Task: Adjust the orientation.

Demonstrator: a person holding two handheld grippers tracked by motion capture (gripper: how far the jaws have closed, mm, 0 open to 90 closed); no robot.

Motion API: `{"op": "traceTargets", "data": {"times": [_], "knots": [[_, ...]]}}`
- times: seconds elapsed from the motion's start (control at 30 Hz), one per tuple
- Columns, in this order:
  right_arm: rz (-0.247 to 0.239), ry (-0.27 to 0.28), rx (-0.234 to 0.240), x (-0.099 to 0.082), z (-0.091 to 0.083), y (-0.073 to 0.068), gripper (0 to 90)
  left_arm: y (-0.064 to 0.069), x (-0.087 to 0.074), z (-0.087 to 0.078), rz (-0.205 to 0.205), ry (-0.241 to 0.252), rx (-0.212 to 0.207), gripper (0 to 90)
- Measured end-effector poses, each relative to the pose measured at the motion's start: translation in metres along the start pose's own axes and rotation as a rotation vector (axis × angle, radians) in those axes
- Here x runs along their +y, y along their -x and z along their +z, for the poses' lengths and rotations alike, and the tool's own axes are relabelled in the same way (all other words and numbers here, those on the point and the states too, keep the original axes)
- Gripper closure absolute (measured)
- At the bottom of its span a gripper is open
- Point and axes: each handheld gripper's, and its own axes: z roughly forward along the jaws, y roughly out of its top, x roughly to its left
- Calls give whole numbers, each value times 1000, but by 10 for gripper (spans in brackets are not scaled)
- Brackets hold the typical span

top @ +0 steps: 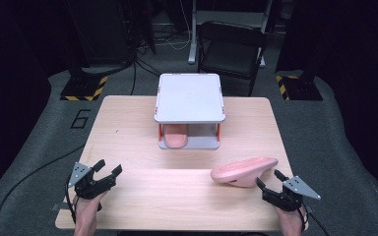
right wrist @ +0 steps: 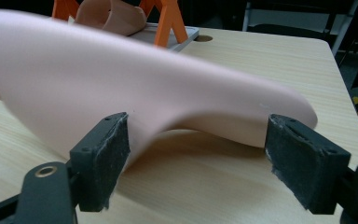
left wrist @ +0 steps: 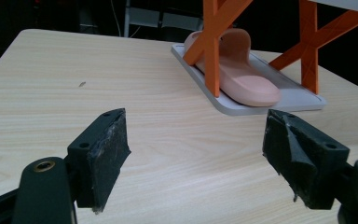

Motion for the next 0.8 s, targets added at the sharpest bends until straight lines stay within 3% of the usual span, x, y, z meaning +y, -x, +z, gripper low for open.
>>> {"op": "traceTargets", "data": {"times": [0.1,0.2,0.43,0.53,0.6,0.63,0.8], "knots": [[-1,-4,4,1,6,-2,220,-3,-1,-1,-2,1,10,222],[-5,27,26,3,8,-6,221,-4,-1,-2,-7,0,10,222],[-45,41,110,7,20,-21,239,-3,-3,-1,-7,7,7,222],[-54,39,148,7,30,-28,302,-3,-4,-1,-5,-4,8,222],[-77,40,192,8,37,-33,392,-3,-3,-1,-3,-1,10,222],[-81,29,185,8,40,-36,443,-3,-3,-1,-7,-3,9,222],[-58,22,235,9,41,-39,581,-4,-2,-1,-5,-2,13,222]]}}
